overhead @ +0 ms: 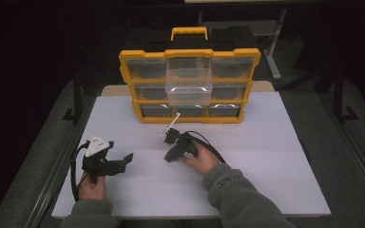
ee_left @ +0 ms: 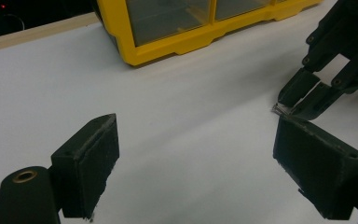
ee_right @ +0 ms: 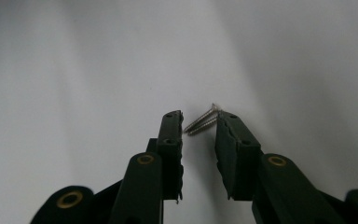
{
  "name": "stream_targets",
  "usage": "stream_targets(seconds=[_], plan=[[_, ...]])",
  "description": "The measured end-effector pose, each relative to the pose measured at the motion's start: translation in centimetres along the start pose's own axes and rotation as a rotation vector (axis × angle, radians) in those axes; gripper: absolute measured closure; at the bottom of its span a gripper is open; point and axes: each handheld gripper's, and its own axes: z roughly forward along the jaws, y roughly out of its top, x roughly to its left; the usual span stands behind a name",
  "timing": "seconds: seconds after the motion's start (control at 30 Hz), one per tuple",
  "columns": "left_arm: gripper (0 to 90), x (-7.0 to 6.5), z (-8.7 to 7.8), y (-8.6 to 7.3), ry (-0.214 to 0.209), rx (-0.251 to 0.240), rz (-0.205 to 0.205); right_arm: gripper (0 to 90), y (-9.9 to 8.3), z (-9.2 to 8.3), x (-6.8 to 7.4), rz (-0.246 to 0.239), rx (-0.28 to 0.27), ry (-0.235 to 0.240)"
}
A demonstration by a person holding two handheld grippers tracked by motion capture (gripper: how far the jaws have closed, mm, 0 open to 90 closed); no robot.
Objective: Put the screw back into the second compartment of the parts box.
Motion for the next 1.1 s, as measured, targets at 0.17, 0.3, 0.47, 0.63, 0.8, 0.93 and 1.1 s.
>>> stream_targets(seconds=[0.17,0.3,0.47,0.63,0.8,0.93,1.1], plan=[[13.8,-0.1,0.0,0.1,-0.001,0.000,0.001,68.3,0.5,0.5,0.1,0.000,0.002,-0.006],[13.8,0.0,0.0,0.0,0.000,0.001,0.004,68.0,0.9,0.7,0.5,-0.005,0.012,-0.015],[13.8,0.0,0.0,0.1,-0.002,0.003,0.002,69.4,1.2,0.9,0.7,0.000,0.013,-0.004],[13.8,-0.1,0.0,0.1,-0.003,0.001,0.000,71.6,1.6,1.3,1.0,-0.030,0.009,0.003],[13.8,0.0,0.0,0.0,-0.001,-0.002,0.002,75.4,1.9,1.2,1.0,-0.022,0.003,-0.007],[13.9,-0.1,0.0,0.1,-0.003,-0.003,-0.002,75.7,2.0,1.4,0.9,-0.021,0.012,-0.012],[13.9,0.0,0.1,0.0,-0.002,-0.006,-0.001,75.6,2.1,1.4,1.3,-0.040,0.005,-0.002]])
